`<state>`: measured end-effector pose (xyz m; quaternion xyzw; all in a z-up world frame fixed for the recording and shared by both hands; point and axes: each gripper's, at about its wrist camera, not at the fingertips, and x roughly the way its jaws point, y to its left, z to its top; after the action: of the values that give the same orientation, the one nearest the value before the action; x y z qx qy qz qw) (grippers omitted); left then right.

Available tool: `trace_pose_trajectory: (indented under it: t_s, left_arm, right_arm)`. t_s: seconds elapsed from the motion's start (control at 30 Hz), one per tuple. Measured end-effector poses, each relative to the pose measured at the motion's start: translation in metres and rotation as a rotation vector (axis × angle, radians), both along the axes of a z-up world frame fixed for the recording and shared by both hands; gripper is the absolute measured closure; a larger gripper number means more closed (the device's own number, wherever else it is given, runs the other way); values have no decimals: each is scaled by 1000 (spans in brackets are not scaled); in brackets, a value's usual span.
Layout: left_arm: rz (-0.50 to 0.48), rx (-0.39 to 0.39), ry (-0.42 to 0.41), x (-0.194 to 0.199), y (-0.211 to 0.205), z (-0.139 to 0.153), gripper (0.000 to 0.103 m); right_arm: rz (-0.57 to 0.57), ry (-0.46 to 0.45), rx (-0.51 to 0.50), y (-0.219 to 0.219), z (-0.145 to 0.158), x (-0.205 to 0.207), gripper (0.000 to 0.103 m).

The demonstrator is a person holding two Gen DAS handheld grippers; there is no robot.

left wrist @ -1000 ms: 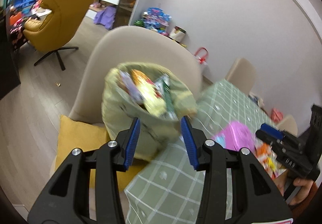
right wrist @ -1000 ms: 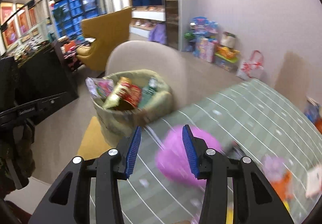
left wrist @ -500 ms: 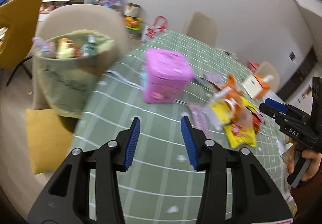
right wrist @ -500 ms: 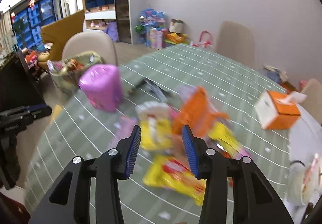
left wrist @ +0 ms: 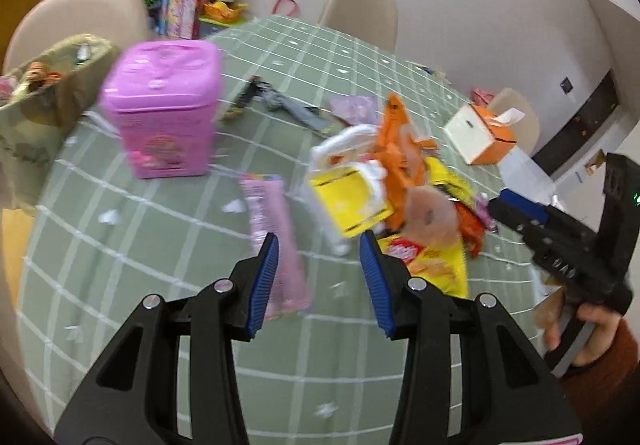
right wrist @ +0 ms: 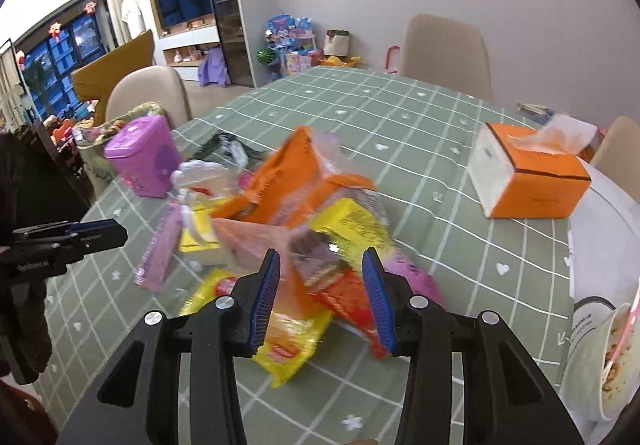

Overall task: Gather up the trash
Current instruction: 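Move both open grippers back over the table toward the remaining wrappers, then grasp the pink candy stick with the left gripper while the right gripper grasps the yellow-purple wrapper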

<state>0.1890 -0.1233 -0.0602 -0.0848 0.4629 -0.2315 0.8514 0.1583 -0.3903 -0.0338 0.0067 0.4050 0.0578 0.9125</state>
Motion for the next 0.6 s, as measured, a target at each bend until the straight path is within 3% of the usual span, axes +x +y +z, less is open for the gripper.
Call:
trace_pose_trajectory:
  t_s: [0.13, 0.27, 0.37, 0.47, 0.6]
  left_arm:
    - [-59, -14, 2, 0, -27, -2, 63]
    - [-40, 30, -2, 2, -45, -8, 63]
    - [31, 72, -4, 9, -33, -12, 63]
    - [67, 112, 3, 14, -11, -16, 63]
    - [121, 121, 27, 18, 23, -21, 63]
  right_arm:
    - [-18, -10, -11, -13, -4, 0, 62]
    - [-24, -13, -6, -25, -10, 7, 62]
    - [-14, -6, -13, -30, -21, 22, 62]
    - [6, 61, -4, -33, -41, 41, 62]
    - [17, 130, 119, -23, -57, 52, 62]
